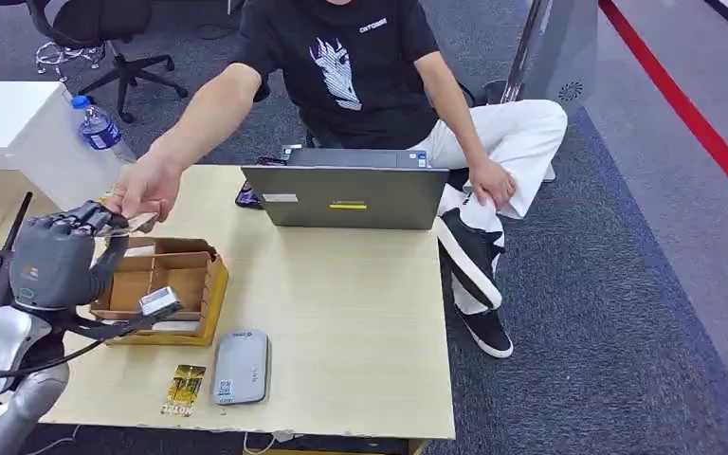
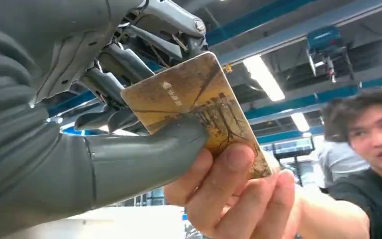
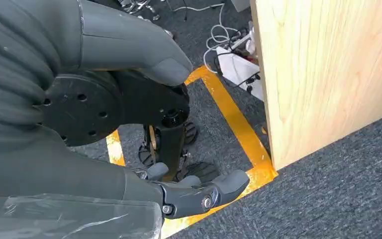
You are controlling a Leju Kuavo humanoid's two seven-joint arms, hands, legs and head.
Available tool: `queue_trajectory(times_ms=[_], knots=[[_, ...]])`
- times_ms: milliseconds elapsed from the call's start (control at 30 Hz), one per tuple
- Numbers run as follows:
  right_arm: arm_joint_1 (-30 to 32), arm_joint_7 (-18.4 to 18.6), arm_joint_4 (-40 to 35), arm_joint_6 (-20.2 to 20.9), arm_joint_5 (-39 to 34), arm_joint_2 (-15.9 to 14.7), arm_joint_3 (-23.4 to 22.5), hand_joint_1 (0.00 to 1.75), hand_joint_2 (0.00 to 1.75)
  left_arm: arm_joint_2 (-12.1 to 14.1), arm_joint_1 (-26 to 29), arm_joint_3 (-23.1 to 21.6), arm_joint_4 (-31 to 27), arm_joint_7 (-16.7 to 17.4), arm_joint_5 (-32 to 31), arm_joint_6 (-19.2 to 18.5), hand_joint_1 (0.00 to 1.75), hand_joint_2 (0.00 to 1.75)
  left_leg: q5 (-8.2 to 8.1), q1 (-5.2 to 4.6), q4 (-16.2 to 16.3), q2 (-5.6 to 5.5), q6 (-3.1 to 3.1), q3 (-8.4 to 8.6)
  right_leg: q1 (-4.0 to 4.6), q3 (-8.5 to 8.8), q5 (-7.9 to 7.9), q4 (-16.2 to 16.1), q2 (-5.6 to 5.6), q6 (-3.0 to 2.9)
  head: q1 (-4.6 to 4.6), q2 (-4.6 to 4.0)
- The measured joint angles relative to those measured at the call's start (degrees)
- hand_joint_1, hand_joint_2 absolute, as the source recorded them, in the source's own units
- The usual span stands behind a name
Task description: Pass the card to the sensor for recognition and then transmit it.
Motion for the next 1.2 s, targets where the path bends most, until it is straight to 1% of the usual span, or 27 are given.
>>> queue_trajectory(times_ms=[33,167,300,400,467,533,600,700,733,867,933,1067,1200], knots=[[0.0,0.0,0.0,0.0,0.0,0.0,0.0,0.0,1.75,0.0,0.1,0.1,0.0,-0.2,0.0,0.1,0.0,1.75,0.0,0.0,0.0,0.0,0.0,0.0,0.0,0.0,0.0,0.0,0.0,0.0,0.0,-0.02],[-0.1,0.0,0.0,-0.1,-0.1,0.0,0.0,0.0,1.75,-0.2,0.9,0.1,0.0,-1.4,-0.4,1.0,0.0,1.75,-0.01,-0.01,0.0,-0.02,0.0,-0.04,0.0,-0.01,-0.01,0.0,-0.01,0.01,0.0,0.0],[-0.2,0.0,0.0,-0.2,-0.2,0.1,0.0,0.0,1.75,-0.8,3.1,0.1,-0.2,-2.8,-0.3,4.1,0.0,1.75,-0.01,-0.01,0.0,0.0,0.01,-0.04,-0.01,-0.01,-0.01,0.0,0.0,0.01,0.0,-0.02],[-0.1,0.0,0.0,-0.3,-0.9,0.1,0.0,0.0,1.75,-1.2,6.7,0.1,-1.0,-3.9,-0.6,6.7,0.0,1.75,-0.02,-0.01,0.0,0.01,0.01,-0.04,-0.01,-0.01,-0.01,0.0,0.01,0.01,0.0,0.0],[0.0,0.0,0.0,-0.2,-1.2,0.1,0.0,0.0,1.75,-1.3,10.1,0.1,-2.0,-4.5,-0.9,7.8,0.0,1.75,-0.03,-0.01,0.0,0.03,0.01,-0.03,-0.01,-0.02,-0.01,0.0,0.04,0.01,0.0,0.0],[0.2,-0.1,0.0,-0.2,-1.5,0.1,0.0,0.0,1.75,-1.0,13.6,0.1,-2.7,-5.0,-1.8,8.3,0.0,1.75,-0.04,-0.01,0.0,0.02,0.0,-0.04,-0.01,-0.04,-0.02,0.0,0.03,0.01,0.0,0.0],[0.4,-0.1,-0.2,0.0,-2.0,0.1,0.0,0.0,1.75,-0.2,16.8,0.1,-3.4,-4.9,-2.7,8.4,0.0,1.75,-0.04,0.0,0.0,0.02,0.0,-0.05,0.0,-0.06,-0.03,0.0,0.03,0.01,0.02,0.0],[0.8,-0.1,-0.4,0.1,-2.1,0.1,-0.1,0.0,1.75,1.2,21.0,0.2,-4.3,-3.2,-4.8,8.6,0.0,1.75,-0.04,0.02,0.0,0.01,-0.01,-0.1,0.01,-0.1,-0.03,0.0,0.01,0.0,0.02,0.0],[0.8,-0.1,-0.5,0.2,-2.1,0.1,-0.1,0.0,1.75,2.1,22.2,0.5,-4.4,-2.2,-5.2,8.6,0.0,1.75,-0.04,0.03,0.0,0.01,-0.01,-0.1,0.02,-0.1,-0.04,0.0,0.02,0.0,0.0,0.0],[1.1,0.0,-0.8,0.7,-2.1,0.1,-0.5,0.0,1.75,4.6,25.3,1.6,-4.4,0.9,-6.2,7.8,0.0,1.75,-0.02,0.04,0.0,-0.01,-0.02,-0.11,0.02,-0.1,-0.03,0.0,-0.02,0.0,0.0,0.0],[1.1,0.2,-0.9,0.8,-2.1,0.1,-0.7,0.0,1.75,5.6,26.1,2.3,-4.2,2.2,-6.4,6.9,0.0,1.75,0.0,0.04,0.0,-0.01,-0.01,-0.12,0.02,-0.09,-0.03,0.0,-0.02,0.0,0.0,0.0],[1.0,0.4,-1.0,0.9,-1.7,0.1,-0.9,0.0,1.75,7.0,26.3,3.3,-2.8,3.5,-6.4,5.9,0.0,1.75,0.01,0.04,0.0,-0.03,-0.01,-0.11,0.02,-0.05,-0.02,0.0,-0.04,0.01,0.0,0.0],[1.0,0.5,-1.0,0.9,-1.6,0.1,-1.0,0.0,1.75,7.3,26.1,4.4,-0.9,3.8,-6.1,5.9,0.0,1.75,0.01,0.03,0.0,-0.04,-0.02,-0.1,0.02,-0.06,-0.01,0.0,-0.05,0.0,0.0,0.0]])
